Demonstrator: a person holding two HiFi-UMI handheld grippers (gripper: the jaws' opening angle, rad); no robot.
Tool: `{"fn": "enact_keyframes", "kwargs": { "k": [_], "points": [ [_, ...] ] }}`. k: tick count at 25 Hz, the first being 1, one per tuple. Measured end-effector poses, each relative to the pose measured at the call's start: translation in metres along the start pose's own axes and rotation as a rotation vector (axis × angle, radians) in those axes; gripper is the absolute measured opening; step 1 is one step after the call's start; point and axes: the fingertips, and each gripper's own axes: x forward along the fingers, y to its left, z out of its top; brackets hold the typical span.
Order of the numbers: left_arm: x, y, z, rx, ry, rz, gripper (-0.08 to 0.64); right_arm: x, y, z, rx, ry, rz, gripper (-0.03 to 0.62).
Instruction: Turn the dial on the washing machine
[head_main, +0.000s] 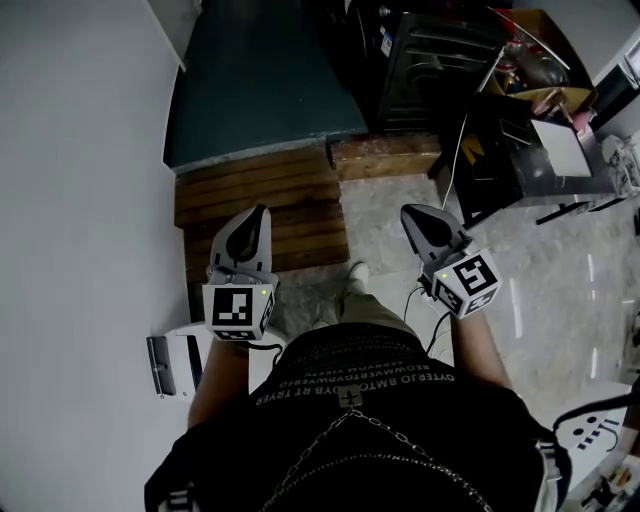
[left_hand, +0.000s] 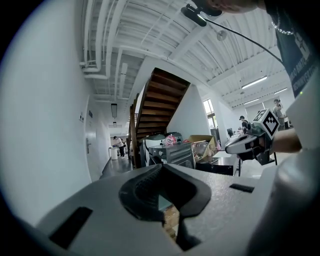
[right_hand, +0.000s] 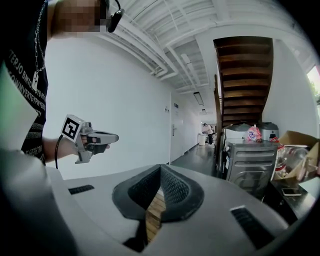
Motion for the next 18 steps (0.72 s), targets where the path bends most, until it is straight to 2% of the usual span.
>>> {"fn": "enact_keyframes", "kwargs": {
  "k": [3, 11, 18],
  "points": [
    [0.033, 0.012, 0.005, 0.022, 0.001, -0.005, 0.006, 0.025, -0.028, 0.000, 0.019, -0.005, 0.002, -0.003],
    [0.129, 0.041, 0.022, 0.020, 0.000, 0.019, 0.006, 0.093, -0.101, 0.021, 0.024, -0.023, 0.032, -0.003],
    [0.206, 0.036, 0.035, 0.029, -0.006, 0.026, 0.006, 0.125, -0.173, 0.035, -0.017, -0.048, 0.042, -0.003]
  ]
}}
